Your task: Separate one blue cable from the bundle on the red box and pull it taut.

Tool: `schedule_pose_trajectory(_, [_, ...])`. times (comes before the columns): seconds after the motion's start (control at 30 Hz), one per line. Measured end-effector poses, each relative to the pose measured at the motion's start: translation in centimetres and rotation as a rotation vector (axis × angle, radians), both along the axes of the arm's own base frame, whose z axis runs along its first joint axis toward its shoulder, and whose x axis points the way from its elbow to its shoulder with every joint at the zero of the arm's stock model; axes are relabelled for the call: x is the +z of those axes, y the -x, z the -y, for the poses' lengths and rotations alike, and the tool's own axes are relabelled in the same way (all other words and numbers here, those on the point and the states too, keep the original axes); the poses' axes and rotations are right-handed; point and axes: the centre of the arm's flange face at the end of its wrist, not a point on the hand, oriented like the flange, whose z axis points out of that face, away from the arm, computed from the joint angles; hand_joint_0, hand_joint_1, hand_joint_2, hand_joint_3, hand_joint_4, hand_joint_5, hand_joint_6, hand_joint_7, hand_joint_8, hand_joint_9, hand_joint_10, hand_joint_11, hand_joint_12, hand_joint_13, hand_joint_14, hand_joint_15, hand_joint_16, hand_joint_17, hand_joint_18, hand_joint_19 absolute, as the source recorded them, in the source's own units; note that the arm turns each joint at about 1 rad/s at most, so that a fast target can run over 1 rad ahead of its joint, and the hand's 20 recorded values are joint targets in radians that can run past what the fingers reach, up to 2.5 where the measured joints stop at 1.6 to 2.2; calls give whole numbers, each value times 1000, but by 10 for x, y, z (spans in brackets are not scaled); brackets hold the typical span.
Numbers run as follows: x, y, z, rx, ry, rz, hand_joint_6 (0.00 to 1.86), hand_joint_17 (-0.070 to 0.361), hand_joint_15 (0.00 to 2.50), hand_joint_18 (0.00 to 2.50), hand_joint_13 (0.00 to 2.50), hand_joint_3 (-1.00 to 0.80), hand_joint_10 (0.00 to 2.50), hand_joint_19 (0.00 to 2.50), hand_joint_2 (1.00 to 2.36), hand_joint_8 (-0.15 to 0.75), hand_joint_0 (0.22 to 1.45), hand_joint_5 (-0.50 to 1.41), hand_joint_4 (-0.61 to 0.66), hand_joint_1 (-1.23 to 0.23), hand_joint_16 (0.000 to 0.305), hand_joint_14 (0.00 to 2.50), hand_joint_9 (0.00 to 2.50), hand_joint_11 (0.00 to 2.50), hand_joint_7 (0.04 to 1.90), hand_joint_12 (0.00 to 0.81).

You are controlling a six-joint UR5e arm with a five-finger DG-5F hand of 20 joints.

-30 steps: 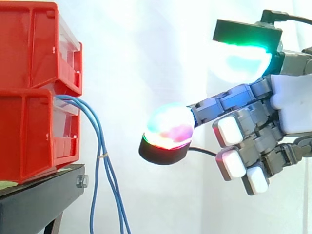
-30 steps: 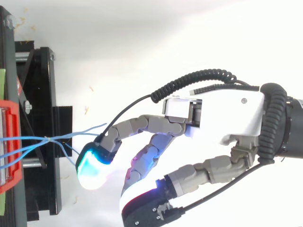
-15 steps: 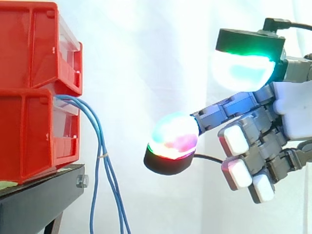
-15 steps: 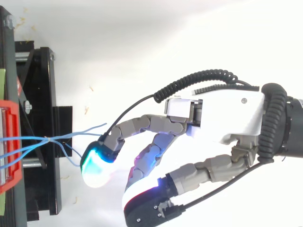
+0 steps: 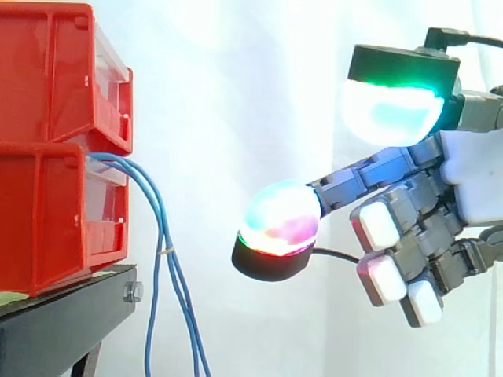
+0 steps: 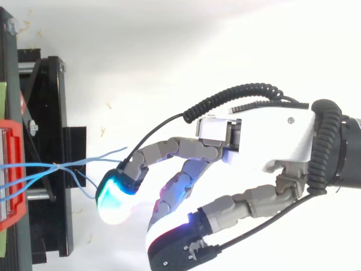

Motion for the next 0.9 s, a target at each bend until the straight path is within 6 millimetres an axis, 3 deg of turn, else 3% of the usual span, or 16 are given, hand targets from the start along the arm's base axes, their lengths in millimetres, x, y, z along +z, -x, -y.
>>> schedule_pose_trajectory(0.43, [0, -1, 0, 1, 2, 6, 501, 98, 451, 692, 769, -407, 8, 528, 1007, 252, 531, -166, 233, -544, 44, 17, 933, 267, 697, 316])
schedule_pose_trajectory(0.7, [0, -2, 0, -1, 1, 19, 502, 120, 347, 491, 587, -426, 6, 516, 1004, 241, 512, -166, 252, -537, 53, 13, 806, 181, 703, 374])
schedule_pose_trajectory(0.9, [-6, -4, 0, -14, 4, 13, 502, 117, 325, 416, 564, -439, 6, 484, 1004, 221, 507, -169, 225, -537, 52, 13, 807, 180, 706, 357])
